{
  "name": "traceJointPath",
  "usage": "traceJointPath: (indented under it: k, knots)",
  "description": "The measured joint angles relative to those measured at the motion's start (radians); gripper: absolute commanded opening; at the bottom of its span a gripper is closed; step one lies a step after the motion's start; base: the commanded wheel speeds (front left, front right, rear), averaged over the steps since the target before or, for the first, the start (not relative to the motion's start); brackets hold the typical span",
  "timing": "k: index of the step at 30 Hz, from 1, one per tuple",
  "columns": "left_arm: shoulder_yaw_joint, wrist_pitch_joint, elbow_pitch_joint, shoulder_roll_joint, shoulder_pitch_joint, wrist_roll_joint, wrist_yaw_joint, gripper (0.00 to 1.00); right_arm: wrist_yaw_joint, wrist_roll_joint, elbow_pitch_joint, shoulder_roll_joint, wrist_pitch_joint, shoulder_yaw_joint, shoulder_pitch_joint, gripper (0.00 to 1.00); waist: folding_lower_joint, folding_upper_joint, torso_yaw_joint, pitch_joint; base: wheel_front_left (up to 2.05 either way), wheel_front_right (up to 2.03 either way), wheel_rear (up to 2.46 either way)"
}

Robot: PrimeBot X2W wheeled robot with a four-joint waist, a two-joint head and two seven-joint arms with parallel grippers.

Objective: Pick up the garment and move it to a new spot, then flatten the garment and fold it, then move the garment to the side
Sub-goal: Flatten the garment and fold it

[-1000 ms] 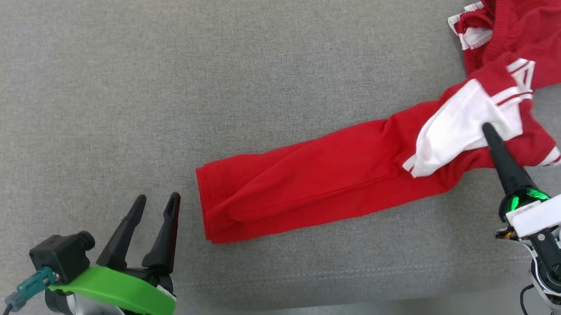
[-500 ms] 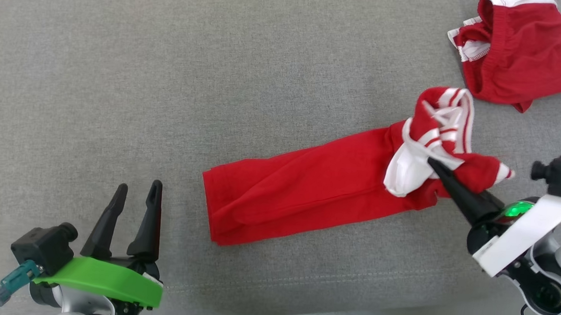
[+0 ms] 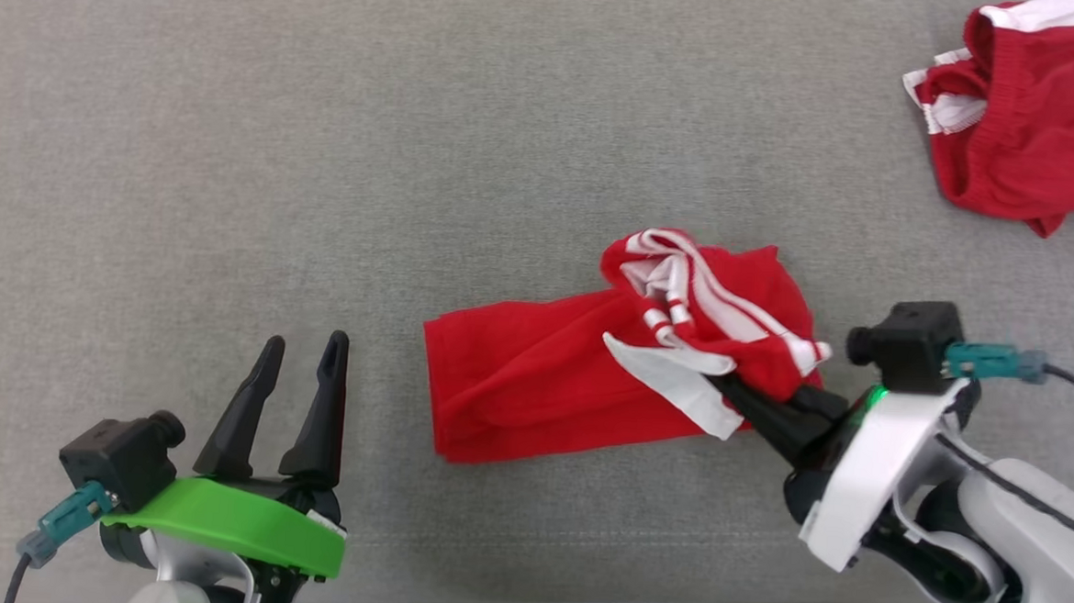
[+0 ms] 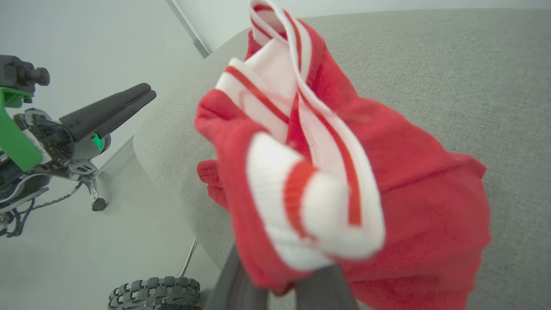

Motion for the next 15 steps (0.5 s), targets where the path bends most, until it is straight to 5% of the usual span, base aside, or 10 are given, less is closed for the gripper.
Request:
traceJointPath:
  k: [15]
  knots:
    - [-0.006, -0.030, 0.036, -0.029, -0.024, -0.001, -0.019, 1.00, -0.037, -0.104, 0.037, 0.122, 0.128, 0.136, -0.101, 0.00, 0.0000, 0.0000, 0.101, 0.020, 0.00, 0.00, 0.00]
